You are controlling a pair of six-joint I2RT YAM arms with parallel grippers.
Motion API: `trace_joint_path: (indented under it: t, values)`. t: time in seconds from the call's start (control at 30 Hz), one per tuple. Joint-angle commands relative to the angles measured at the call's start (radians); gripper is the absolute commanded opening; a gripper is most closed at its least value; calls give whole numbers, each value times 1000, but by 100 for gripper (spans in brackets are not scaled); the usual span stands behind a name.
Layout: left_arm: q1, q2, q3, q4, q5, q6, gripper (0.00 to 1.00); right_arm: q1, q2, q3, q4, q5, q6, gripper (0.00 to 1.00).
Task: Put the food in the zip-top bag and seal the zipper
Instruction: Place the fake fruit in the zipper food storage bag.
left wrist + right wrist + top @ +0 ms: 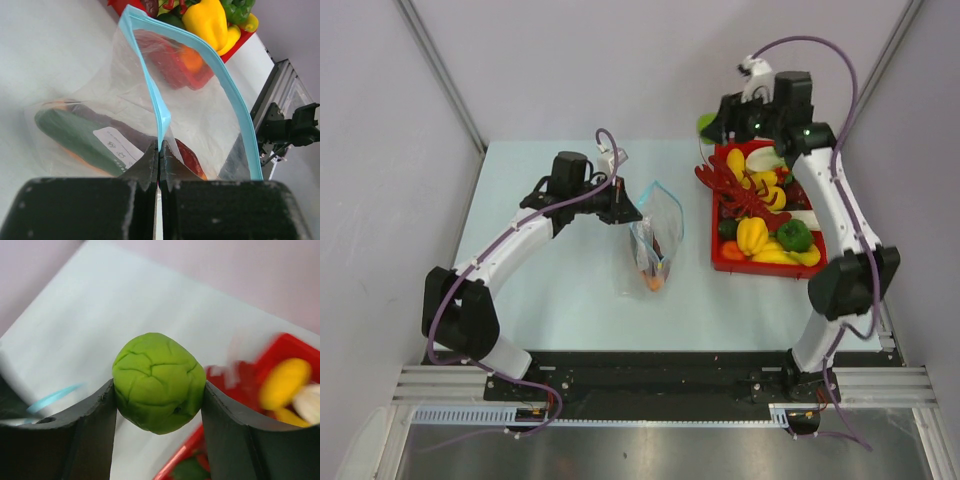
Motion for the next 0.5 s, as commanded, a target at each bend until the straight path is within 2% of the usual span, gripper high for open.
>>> trace_joint_path:
  t: [0.0, 0.17, 0.33, 0.4, 0.43, 0.47]
  values:
    - [8, -17, 29, 77, 43, -41, 0, 190, -195, -203, -52, -82, -163, 8]
    - [8, -30, 9, 112, 52, -61, 0, 354, -284, -373, -52, -16, -244, 6]
    - [8, -49, -15, 118, 54, -63, 0, 407, -229, -375, -64, 45, -220, 10]
    - [8, -58, -26, 121, 54, -61, 0, 428, -196, -372, -67, 65, -227, 19]
    - [8, -60, -27, 121, 54, -61, 0, 431, -186, -367, -71, 61, -227, 28]
    - [8, -63, -27, 118, 52, -58, 0, 434, -176, -361, -74, 59, -226, 55]
